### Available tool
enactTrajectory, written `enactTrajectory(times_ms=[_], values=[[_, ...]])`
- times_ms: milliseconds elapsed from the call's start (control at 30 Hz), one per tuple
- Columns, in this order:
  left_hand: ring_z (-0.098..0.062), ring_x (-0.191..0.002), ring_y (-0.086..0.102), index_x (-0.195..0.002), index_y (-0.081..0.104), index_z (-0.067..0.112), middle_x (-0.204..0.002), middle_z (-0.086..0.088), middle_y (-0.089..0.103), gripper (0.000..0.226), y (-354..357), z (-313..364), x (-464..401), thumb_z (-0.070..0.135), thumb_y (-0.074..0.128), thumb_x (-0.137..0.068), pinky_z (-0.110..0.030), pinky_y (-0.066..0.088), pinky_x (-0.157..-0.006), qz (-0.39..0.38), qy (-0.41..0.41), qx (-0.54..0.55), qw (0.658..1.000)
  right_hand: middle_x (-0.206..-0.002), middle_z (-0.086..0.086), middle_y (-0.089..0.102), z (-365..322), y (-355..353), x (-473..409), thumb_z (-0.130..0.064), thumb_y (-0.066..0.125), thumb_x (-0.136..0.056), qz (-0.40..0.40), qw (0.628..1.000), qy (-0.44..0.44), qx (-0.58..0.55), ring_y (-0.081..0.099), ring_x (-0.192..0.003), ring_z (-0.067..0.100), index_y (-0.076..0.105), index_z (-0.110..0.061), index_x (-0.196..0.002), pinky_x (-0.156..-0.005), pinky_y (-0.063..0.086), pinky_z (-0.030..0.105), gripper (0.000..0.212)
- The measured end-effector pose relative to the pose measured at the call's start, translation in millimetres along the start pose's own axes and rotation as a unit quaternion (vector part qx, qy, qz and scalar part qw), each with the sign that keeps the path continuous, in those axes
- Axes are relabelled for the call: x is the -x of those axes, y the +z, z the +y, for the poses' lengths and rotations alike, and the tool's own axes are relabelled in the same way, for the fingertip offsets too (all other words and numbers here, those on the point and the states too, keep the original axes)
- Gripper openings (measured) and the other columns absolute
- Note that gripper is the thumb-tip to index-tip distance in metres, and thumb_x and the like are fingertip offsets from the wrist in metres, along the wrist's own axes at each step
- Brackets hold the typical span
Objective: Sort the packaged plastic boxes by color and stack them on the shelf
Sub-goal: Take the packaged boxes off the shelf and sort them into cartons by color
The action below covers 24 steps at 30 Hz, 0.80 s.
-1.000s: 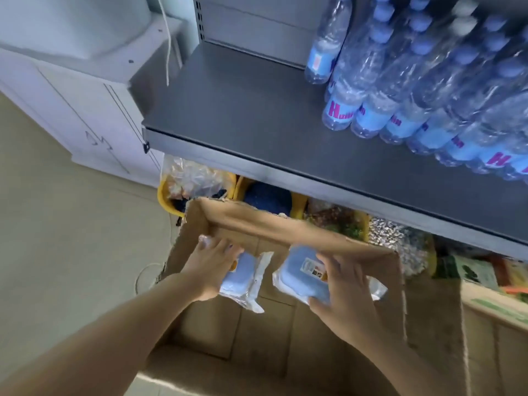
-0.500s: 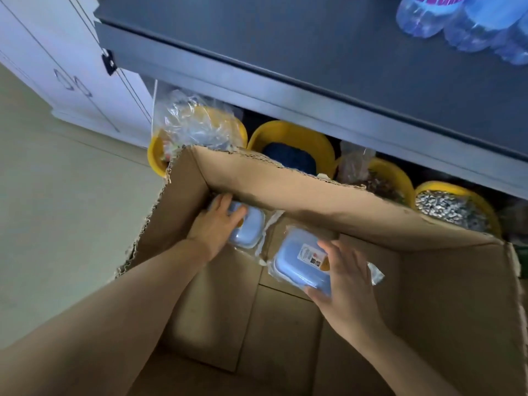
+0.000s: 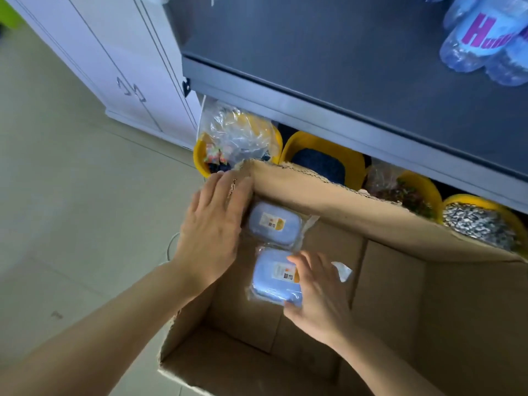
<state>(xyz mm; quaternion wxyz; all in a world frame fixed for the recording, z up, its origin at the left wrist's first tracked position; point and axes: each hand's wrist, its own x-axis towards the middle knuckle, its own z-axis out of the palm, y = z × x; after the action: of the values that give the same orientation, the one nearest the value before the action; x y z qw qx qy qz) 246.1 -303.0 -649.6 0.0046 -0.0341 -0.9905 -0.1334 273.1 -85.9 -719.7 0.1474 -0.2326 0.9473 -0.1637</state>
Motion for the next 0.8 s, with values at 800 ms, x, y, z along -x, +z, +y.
enactTrajectory(times_ms=[800], values=[[-0.037,-0.101,0.057,-0.136,0.029,0.019,-0.116,-0.01,0.058,0.05,-14.6,2.9,32.1,0.009,0.041,-0.089,-0.037,0.04,-0.072,-0.155,-0.195,0.102,0.963,-0.152,0.009,0.015,-31.2,10.6,-36.2,-0.043,0.059,-0.088,-0.093,0.993,0.023,0.072,0.014,-0.14,0.03,0.014,-0.015,-0.149,-0.114,0.017,0.037,0.081]])
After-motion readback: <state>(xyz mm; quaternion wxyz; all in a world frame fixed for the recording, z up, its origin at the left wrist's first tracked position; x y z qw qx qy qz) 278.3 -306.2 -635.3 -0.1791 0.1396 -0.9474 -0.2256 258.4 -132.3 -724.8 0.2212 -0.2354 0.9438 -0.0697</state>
